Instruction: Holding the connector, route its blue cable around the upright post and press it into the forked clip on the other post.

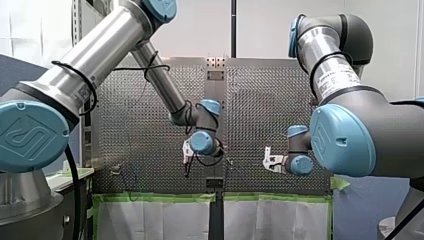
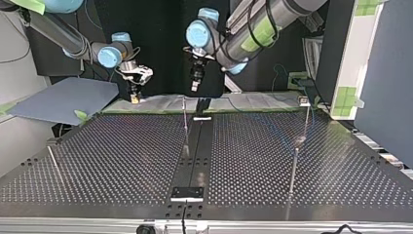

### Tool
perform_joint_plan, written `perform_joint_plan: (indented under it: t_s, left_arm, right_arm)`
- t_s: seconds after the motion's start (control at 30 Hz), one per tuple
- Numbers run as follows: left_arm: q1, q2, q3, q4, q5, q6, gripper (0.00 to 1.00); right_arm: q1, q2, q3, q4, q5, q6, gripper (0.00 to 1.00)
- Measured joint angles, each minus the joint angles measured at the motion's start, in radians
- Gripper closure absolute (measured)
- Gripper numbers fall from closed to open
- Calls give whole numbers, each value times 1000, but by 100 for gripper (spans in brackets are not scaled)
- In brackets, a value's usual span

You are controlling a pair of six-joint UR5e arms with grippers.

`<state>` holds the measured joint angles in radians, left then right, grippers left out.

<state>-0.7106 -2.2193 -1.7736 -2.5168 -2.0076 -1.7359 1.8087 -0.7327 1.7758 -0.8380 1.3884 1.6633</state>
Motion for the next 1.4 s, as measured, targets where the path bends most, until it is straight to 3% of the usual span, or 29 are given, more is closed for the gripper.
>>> perform_joint_plan:
  t_s: [0.23, 0.53, 0.7, 1.03, 1.4]
  left_arm:
    - [4, 56, -56, 56, -52, -18, 2]
    - [2, 128, -128, 128, -62, -22, 2]
    - [3, 166, -165, 166, -65, -29, 2]
    - [-2, 255, -255, 255, -130, -39, 2]
    - [-6, 343, -343, 333, -136, -41, 2]
  right_arm:
    - [-9, 0, 0, -6, 0, 30, 100]
    - [-26, 0, 0, -19, 0, 51, 100]
    - [-30, 0, 0, -21, -3, 51, 100]
    - [-31, 0, 0, -21, -8, 48, 100]
    - [-37, 0, 0, -20, -7, 51, 100]
